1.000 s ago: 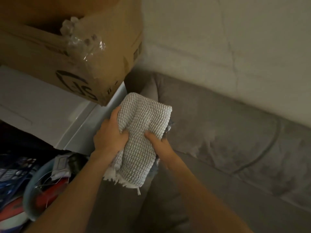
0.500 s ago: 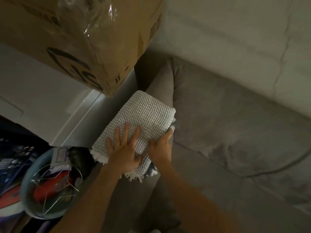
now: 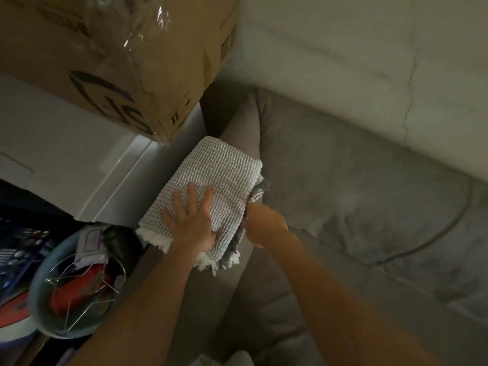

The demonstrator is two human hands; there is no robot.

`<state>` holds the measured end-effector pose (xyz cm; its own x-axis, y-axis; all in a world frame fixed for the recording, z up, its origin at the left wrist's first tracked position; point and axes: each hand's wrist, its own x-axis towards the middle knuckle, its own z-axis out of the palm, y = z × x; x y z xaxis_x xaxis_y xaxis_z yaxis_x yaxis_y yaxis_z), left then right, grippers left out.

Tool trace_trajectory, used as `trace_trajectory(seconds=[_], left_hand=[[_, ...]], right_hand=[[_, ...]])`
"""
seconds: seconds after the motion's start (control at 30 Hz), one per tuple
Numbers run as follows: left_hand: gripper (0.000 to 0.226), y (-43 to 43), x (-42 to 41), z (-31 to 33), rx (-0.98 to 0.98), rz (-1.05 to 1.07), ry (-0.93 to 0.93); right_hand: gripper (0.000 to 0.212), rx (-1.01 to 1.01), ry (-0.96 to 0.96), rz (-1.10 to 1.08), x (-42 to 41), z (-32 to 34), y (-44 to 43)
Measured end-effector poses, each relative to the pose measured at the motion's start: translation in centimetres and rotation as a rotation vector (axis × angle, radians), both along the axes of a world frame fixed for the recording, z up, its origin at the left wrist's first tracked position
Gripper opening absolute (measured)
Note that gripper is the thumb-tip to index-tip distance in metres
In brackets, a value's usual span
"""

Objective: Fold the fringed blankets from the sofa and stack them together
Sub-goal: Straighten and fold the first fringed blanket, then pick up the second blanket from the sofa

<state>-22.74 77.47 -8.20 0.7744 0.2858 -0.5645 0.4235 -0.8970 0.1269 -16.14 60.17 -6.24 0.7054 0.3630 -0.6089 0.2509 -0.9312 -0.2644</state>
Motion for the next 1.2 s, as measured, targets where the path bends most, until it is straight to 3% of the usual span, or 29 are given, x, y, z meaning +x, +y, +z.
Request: trace_trajectory(seconds=[0.07, 0.2, 0.27, 0.33, 0.5, 0.63, 0.93, 1.07, 1.2], left_hand=[[0.124, -2.0, 0.0, 1.0, 0.034, 0.036, -0.04], [0.057, -7.6, -1.4, 4.3, 0.039, -0.059, -0.21], [0.028, -10.6, -2.0, 6.2, -0.06, -0.106, -0.34], [0.017, -13.2, -2.5, 8.2, -0.248, -0.054, -0.365], [0.012, -21.0, -3.5, 10.2, -0.623, -0.013, -0.34], [0.015, -28.5, -4.9, 13.2, -0.749, -0.046, -0.259], [0.017, -50.8, -13.3, 19.8, -0.504, -0.434, -0.09], [0.031, -61.3, -17.4, 21.1, -0.401, -0.611, 0.074], [0.031, -69.4, -20.2, 21.2, -0.417, -0.675, 0.18]], right_hand=[[0.043, -0.004, -0.012, 0.062, -0.7, 1.7, -2.1], [0.046, 0.065, -0.013, 0.071, -3.0, 5.2, -6.9], [0.045, 0.095, -0.037, 0.042, -4.5, 7.2, -9.5], [0.044, 0.113, -0.086, 0.029, -5.9, 9.0, -11.9], [0.038, 0.137, -0.217, -0.095, -10.4, 13.7, -20.6], [0.039, 0.148, -0.306, -0.209, -13.9, 16.5, -28.4], [0.034, 0.176, -0.298, -0.333, -23.2, 18.3, -52.1], [0.033, 0.166, -0.201, -0.397, -27.6, 17.5, -63.6], [0.03, 0.129, -0.146, -0.463, -30.9, 17.2, -72.5]])
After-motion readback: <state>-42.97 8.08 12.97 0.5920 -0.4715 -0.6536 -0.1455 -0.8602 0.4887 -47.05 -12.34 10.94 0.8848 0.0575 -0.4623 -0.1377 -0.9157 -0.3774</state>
